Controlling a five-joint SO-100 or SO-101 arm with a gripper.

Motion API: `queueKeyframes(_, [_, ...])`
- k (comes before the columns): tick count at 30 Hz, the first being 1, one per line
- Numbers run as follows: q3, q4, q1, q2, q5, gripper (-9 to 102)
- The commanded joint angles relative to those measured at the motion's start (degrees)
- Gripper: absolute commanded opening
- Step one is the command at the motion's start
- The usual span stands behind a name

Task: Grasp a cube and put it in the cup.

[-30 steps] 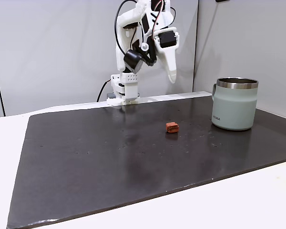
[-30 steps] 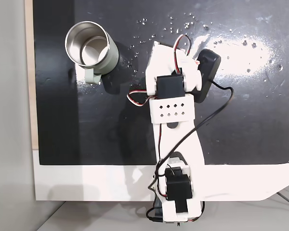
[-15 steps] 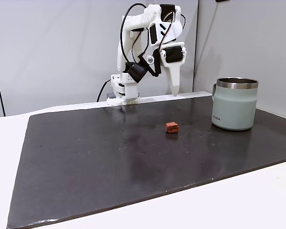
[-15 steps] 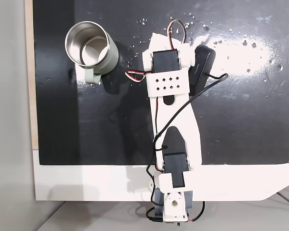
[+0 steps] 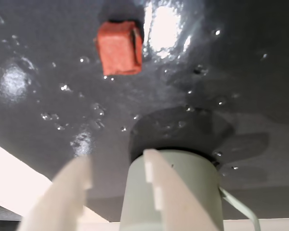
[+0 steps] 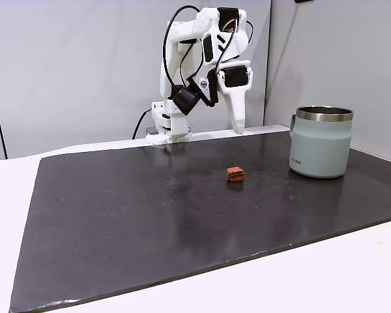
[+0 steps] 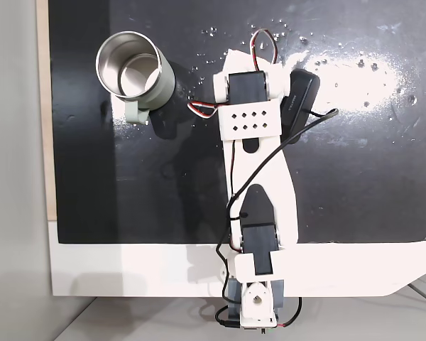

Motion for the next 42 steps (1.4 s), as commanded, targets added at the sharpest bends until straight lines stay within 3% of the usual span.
queueKeyframes(1, [-3.9,0.5,1.0,0.3,-0.4,19])
queueKeyframes(10, [-4.2,1.6,1.3,-1.4,-0.4,25])
queueKeyframes(42, [-26.4,10.9,1.8,-26.8,-1.5,25])
